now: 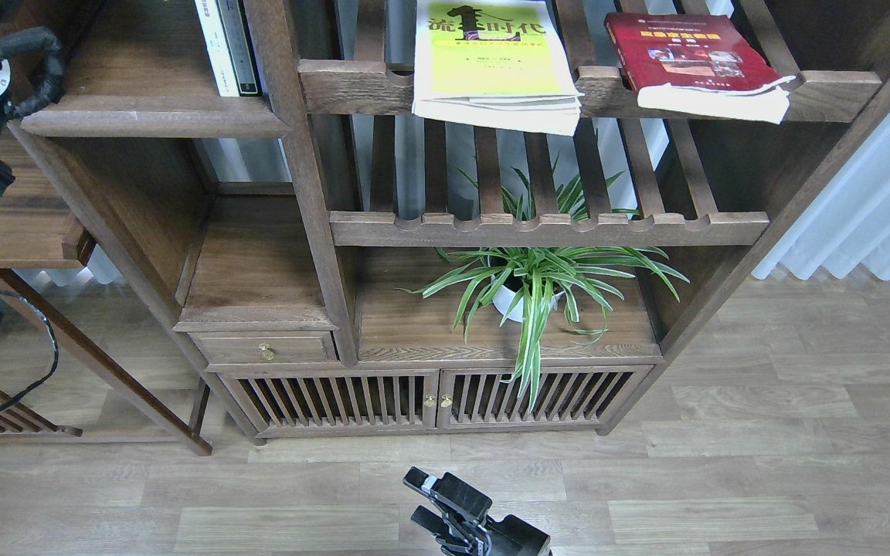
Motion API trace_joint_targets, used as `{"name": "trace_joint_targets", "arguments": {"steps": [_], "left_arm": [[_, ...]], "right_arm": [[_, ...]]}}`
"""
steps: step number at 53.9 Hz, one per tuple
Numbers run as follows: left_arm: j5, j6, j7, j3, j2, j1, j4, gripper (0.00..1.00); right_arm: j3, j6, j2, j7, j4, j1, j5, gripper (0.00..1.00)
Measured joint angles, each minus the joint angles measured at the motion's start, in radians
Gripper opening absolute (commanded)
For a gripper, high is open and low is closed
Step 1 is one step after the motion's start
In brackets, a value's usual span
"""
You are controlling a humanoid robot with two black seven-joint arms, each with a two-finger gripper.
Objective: Organize books on shelf
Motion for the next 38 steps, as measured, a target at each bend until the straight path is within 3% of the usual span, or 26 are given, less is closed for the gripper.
{"name": "trace_joint_targets", "arguments": {"steps": [15, 38], "left_arm": [[0.039, 0.0, -0.008, 0.005, 0.01, 0.06, -0.015, 0.06], [0.108, 0.0, -0.013, 0.026, 0.011, 0.048, -0.024, 0.12]], "right_arm": [[-0.001, 0.0, 0.0, 0.0, 0.002, -0.014, 0.0, 0.99], [-0.002, 0.0, 0.0, 0.0, 0.004, -0.013, 0.002, 0.99]]}}
